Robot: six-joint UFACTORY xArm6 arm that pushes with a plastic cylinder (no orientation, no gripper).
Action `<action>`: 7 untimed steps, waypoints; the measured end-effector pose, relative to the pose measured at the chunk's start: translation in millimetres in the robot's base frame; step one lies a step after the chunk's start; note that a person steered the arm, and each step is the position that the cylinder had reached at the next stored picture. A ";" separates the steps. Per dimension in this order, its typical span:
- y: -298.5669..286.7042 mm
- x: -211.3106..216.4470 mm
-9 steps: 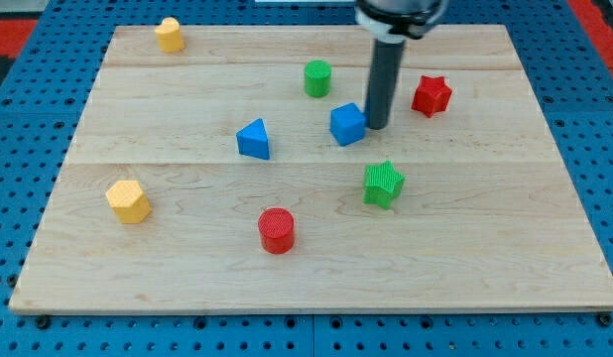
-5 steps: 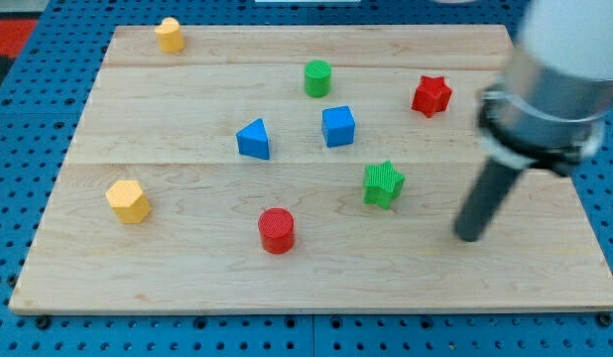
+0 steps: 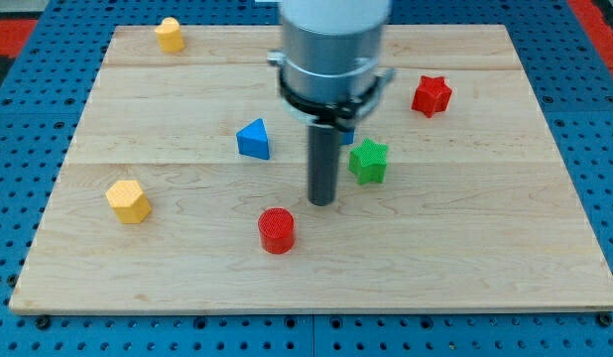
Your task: Push the green star below the red star
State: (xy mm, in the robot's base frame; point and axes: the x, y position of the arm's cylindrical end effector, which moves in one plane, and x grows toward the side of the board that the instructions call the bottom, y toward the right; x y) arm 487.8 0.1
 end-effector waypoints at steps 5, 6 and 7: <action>118.1 -37.2; 63.0 -5.0; -36.0 -22.0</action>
